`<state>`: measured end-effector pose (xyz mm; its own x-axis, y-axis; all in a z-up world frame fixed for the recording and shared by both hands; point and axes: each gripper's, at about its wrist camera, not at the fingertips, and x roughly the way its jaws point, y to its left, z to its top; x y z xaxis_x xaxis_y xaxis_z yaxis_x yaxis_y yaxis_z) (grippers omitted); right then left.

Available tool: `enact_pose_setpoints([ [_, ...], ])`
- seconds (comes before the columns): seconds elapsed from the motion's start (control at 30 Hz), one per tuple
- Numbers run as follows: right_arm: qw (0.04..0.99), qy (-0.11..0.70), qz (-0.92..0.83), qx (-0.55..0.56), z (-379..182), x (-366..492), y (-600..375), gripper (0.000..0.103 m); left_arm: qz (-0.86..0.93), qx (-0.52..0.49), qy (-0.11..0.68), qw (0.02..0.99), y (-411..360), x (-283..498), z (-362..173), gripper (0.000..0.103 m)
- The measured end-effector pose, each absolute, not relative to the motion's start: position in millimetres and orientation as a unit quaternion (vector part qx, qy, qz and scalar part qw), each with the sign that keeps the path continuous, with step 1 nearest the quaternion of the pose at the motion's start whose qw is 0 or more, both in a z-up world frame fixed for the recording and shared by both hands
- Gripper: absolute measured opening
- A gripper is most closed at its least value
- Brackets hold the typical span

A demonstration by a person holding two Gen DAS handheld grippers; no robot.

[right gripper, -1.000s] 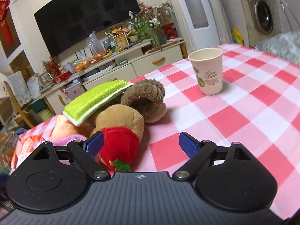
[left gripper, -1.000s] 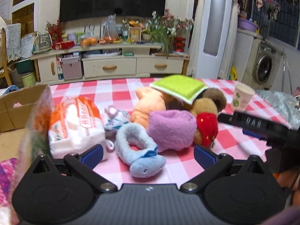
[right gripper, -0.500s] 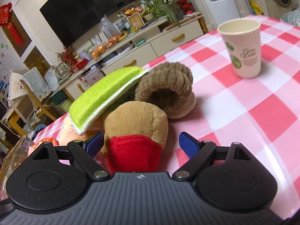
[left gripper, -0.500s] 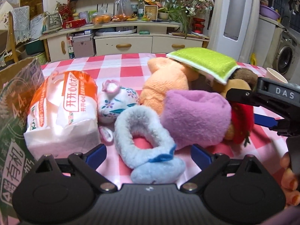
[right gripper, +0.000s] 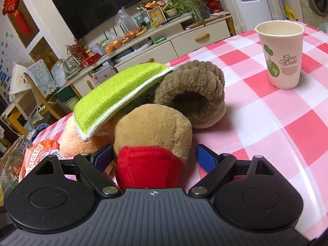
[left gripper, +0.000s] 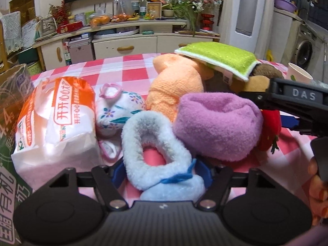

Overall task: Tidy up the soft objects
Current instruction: 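Grasp the light blue fuzzy loop with the left tool while the right tool grasps the brown teddy bear, then carry the blue loop and teddy bear over the cardboard box with both tools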

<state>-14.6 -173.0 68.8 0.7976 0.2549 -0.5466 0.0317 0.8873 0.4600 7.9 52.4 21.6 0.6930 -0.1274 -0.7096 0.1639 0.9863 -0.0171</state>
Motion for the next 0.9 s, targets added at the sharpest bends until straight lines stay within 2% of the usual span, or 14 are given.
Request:
enact_pose_setpoints([
  [0.1, 0.92, 0.312, 0.061, 0.23, 69, -13, -174, 0.102, -0.087, 0.027, 0.385, 0.918, 50, 6, 23, 0.059],
  [0.17, 0.919, 0.313, 0.066, 0.229, 68, -12, -172, 0.093, -0.089, 0.03, 0.388, 0.917, 49, 5, 24, 0.056],
  [0.37, 0.921, 0.315, 0.063, 0.22, 70, -13, -172, 0.09, -0.096, 0.021, 0.397, 0.912, 51, 1, 28, 0.049],
  [0.9, 0.928, 0.303, 0.02, 0.214, 70, -42, -195, 0.087, -0.131, 0.003, 0.386, 0.913, 52, -27, 43, 0.045],
])
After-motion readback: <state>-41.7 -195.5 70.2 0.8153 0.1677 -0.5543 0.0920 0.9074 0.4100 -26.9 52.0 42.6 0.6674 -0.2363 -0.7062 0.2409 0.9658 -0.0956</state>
